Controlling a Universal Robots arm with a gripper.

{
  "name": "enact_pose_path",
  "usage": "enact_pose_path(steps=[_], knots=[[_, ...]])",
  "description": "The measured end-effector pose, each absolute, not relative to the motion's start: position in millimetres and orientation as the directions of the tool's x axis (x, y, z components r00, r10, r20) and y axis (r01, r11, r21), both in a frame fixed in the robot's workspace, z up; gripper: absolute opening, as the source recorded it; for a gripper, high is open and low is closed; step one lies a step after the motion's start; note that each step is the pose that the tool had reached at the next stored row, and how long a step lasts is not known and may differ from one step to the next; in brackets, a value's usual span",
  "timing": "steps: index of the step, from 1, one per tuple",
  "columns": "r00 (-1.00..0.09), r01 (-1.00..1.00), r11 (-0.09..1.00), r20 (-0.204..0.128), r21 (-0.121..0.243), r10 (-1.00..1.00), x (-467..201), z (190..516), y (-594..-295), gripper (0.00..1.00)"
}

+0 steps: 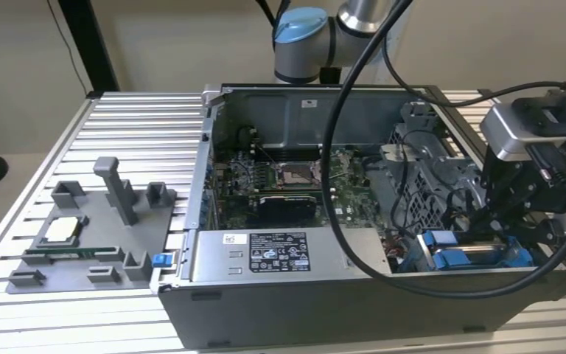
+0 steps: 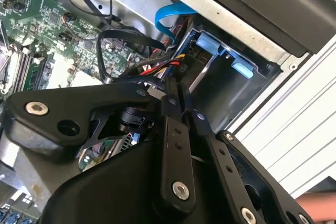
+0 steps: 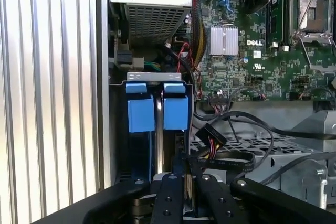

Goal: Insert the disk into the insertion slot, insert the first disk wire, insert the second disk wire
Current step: 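Insert the second disk wire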

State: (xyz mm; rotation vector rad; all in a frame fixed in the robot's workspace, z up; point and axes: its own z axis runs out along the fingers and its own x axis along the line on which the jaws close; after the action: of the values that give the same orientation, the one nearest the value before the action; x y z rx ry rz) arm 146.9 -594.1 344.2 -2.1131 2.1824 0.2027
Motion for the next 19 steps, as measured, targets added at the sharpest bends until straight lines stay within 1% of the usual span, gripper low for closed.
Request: enact_pose_path(steps=[19], knots=[[-0.033,-0.999,0.030,-0.160,0.020,-0.987,144.3,336.4,-594.1,0.00]])
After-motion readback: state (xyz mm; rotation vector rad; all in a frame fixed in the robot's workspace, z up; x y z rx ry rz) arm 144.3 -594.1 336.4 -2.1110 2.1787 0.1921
